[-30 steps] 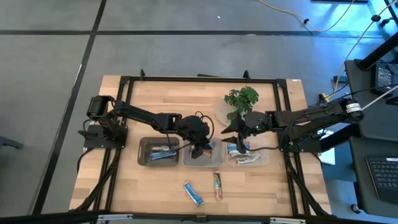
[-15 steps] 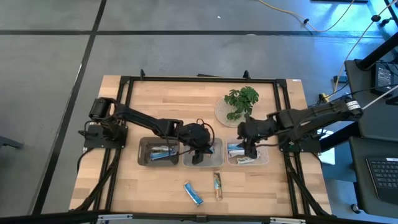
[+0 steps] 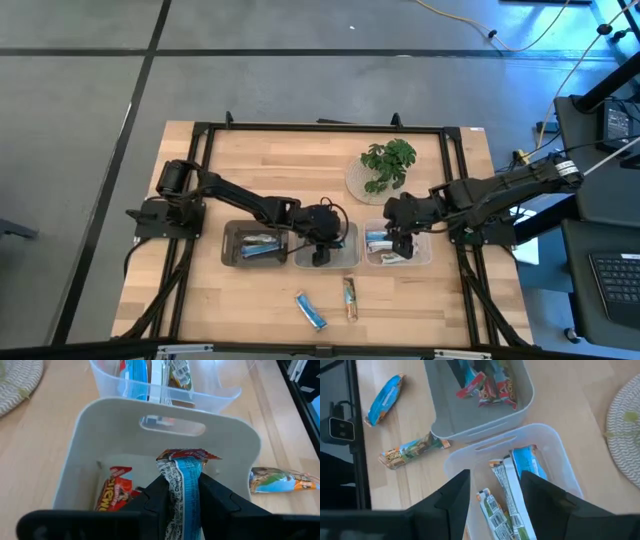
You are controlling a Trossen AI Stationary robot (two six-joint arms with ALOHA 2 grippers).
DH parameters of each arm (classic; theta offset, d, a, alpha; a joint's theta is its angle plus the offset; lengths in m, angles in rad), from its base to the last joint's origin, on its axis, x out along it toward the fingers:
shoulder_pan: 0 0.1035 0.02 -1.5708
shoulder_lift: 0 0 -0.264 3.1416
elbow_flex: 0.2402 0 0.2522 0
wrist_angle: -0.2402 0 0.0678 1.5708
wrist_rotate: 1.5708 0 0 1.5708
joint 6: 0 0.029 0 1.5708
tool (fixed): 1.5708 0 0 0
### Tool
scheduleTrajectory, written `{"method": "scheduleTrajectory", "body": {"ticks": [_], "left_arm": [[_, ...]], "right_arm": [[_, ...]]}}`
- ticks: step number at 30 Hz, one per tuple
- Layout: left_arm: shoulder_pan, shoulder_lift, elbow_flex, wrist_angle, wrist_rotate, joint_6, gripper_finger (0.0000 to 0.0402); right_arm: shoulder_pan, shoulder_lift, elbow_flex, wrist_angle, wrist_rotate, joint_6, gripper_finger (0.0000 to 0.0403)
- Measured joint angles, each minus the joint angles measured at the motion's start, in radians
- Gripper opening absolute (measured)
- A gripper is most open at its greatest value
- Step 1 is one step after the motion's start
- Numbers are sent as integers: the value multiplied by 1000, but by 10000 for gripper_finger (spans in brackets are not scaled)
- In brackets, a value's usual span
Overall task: Pick and place Granola Bars by type
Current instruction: Put the red granola bar into the gray bin
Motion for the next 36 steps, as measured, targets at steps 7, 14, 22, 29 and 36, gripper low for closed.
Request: {"method": "scheduleTrajectory", "body": {"ticks": [7,14,22,29,36], "left_arm": [[0,-1,0,8,0,1,94],[0,-1,0,13,1,1,161],[1,-15,0,46,16,-50,227],[4,-68,2,156,14,-53,231],[-24,-194,2,164,18,4,231]], "right_arm": [[0,0,0,3,-3,47,178],[0,0,0,2,-32,63,178],[6,0,0,14,-27,71,178],[12,33,-1,6,14,127,178],[24,133,-2,-9,28,234,178]]}}
